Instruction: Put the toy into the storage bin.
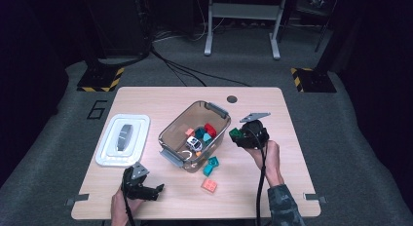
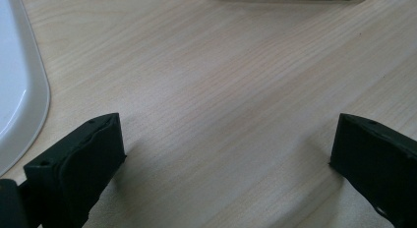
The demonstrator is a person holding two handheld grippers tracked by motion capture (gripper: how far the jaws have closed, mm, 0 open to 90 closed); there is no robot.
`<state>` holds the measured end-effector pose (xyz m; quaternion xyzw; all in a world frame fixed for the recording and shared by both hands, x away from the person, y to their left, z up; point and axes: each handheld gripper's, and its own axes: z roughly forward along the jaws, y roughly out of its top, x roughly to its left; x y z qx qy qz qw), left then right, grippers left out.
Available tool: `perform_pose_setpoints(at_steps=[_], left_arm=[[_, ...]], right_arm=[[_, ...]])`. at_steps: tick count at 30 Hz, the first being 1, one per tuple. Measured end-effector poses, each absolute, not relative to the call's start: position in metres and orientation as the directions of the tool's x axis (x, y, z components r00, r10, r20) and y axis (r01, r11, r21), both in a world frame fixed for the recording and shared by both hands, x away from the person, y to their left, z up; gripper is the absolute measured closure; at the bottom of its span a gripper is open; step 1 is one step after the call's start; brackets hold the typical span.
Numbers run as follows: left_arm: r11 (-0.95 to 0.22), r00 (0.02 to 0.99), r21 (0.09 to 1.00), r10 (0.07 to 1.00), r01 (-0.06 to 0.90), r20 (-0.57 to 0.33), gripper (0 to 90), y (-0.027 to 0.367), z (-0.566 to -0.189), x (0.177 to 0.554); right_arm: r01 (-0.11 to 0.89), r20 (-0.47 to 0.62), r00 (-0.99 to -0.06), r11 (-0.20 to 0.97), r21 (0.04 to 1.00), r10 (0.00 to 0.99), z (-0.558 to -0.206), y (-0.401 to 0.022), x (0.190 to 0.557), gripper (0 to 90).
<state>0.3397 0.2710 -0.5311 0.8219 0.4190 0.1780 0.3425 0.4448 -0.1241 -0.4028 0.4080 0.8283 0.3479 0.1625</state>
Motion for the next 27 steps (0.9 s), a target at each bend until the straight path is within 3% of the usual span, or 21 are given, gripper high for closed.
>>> perform_pose_setpoints(at_steps=[27], left_arm=[[-0.415,0.586,0.712,0.810,0.566,0.007,0.0,0.271,-0.531,0.339]], right_arm=[[0.528,-0.017,-0.607,0.420,0.738,0.794,-0.361,-0.108,0.472,58.6]])
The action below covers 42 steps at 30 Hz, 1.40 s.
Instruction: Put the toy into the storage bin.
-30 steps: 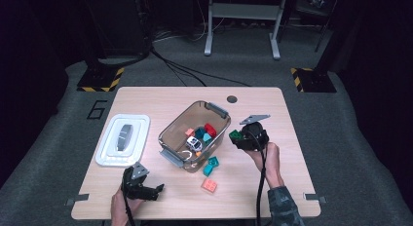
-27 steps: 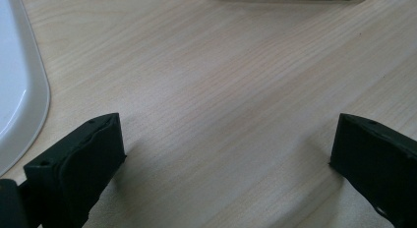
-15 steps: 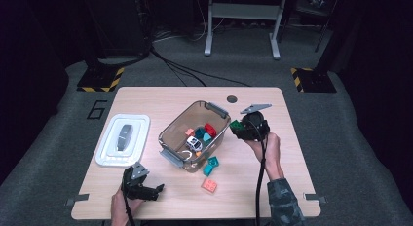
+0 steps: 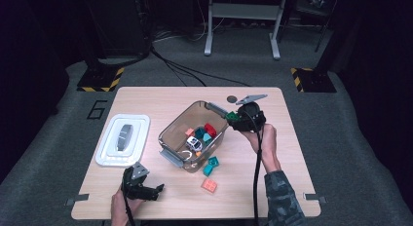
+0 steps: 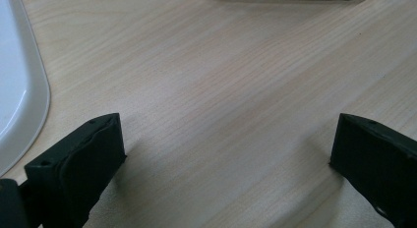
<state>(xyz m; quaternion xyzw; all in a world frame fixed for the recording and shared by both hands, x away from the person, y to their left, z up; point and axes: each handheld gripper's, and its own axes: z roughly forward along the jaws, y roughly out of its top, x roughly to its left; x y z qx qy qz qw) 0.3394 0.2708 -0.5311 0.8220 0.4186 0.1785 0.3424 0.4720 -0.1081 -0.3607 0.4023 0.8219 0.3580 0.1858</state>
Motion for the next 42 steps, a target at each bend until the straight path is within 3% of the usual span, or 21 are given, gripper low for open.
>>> perform_pose_setpoints(at_steps=[22,42], left_arm=[[-0.417,0.587,0.712,0.810,0.565,0.008,0.0,0.271,-0.531,0.339],[-0.416,0.587,0.712,0.810,0.565,0.008,0.0,0.271,-0.531,0.339]], right_arm=[[0.536,-0.027,-0.661,0.497,0.682,0.750,-0.374,-0.065,0.498,58.5],[0.555,-0.018,-0.671,0.519,0.650,0.741,-0.384,-0.061,0.502,58.0]])
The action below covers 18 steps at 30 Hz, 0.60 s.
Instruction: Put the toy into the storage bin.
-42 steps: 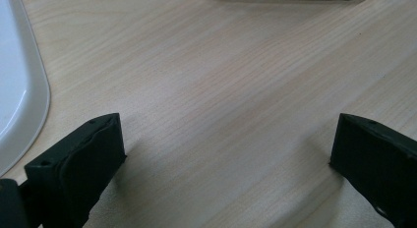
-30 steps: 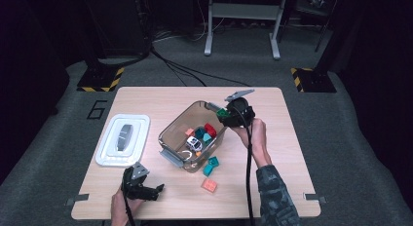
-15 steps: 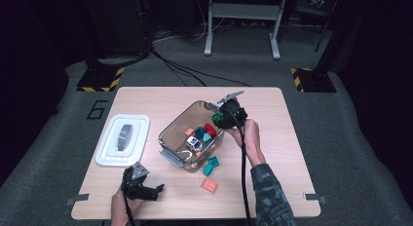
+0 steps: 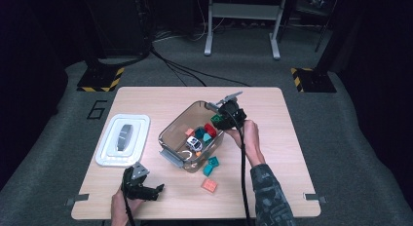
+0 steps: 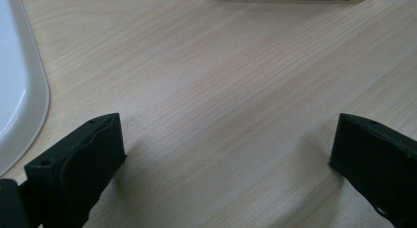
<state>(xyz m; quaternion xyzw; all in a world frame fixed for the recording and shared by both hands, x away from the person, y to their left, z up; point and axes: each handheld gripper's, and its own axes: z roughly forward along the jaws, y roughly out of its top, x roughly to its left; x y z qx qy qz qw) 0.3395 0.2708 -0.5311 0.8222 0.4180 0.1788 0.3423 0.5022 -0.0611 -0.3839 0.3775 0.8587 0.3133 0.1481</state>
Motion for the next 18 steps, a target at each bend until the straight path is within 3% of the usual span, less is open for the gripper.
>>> perform_pose_setpoints(at_steps=[5,18], left_arm=[[-0.417,0.587,0.712,0.810,0.565,0.009,0.0,0.271,-0.531,0.339],[-0.415,0.586,0.712,0.810,0.566,0.006,0.0,0.271,-0.531,0.339]], right_arm=[[0.561,-0.017,-0.669,0.520,0.644,0.743,-0.385,-0.060,0.502,55.1],[0.558,0.013,-0.653,0.470,0.684,0.757,-0.377,-0.071,0.480,27.4]])
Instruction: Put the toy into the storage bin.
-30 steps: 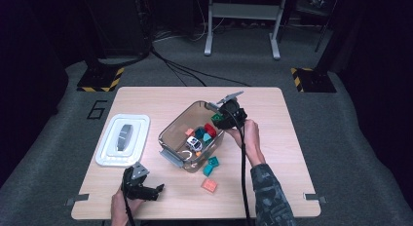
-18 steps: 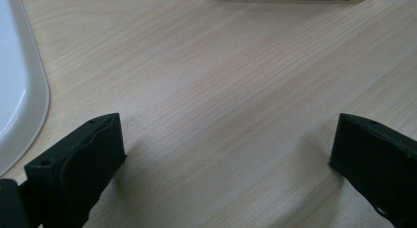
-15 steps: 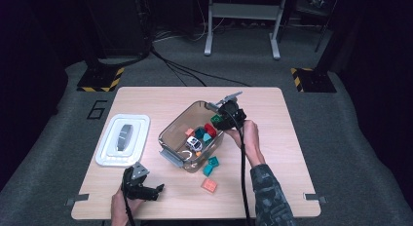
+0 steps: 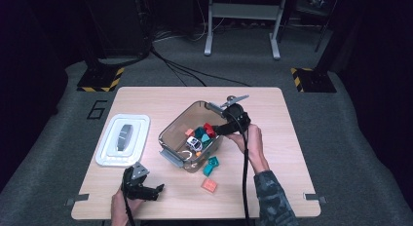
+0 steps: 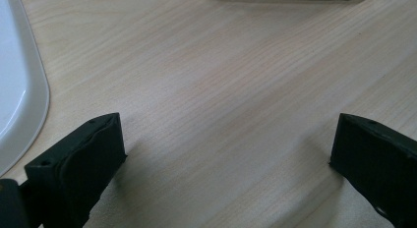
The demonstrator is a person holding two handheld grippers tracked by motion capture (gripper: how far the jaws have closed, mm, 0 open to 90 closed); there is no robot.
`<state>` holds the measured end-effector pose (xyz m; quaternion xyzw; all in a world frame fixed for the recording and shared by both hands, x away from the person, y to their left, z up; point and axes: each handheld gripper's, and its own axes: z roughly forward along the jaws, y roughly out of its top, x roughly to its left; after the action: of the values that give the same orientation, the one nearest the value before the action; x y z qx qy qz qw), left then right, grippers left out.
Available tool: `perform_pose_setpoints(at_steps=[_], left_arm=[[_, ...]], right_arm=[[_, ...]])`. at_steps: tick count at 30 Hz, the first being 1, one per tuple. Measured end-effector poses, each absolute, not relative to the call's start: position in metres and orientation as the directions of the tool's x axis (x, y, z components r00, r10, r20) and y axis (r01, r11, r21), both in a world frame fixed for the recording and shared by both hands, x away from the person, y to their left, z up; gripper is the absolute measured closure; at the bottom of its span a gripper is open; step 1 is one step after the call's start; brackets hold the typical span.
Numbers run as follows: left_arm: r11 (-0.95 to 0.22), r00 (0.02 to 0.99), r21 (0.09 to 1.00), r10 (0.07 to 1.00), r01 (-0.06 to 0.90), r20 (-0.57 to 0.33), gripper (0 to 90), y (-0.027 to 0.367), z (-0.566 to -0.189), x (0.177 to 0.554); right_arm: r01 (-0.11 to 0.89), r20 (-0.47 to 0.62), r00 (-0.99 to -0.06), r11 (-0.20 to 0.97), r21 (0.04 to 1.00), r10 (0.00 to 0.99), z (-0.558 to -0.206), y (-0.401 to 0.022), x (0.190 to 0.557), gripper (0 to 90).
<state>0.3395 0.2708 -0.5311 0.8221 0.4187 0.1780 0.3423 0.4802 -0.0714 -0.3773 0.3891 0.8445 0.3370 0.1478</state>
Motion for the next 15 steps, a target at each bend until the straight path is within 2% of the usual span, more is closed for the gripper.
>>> perform_pose_setpoints(at_steps=[7,15], left_arm=[[-0.417,0.587,0.711,0.809,0.566,0.008,0.0,0.271,-0.531,0.340],[-0.418,0.587,0.711,0.809,0.566,0.008,0.0,0.271,-0.531,0.340]], right_arm=[[0.547,0.028,-0.651,0.444,0.710,0.759,-0.383,-0.088,0.457,17.3],[0.552,0.046,-0.659,0.440,0.709,0.751,-0.406,-0.102,0.431,13.7]])
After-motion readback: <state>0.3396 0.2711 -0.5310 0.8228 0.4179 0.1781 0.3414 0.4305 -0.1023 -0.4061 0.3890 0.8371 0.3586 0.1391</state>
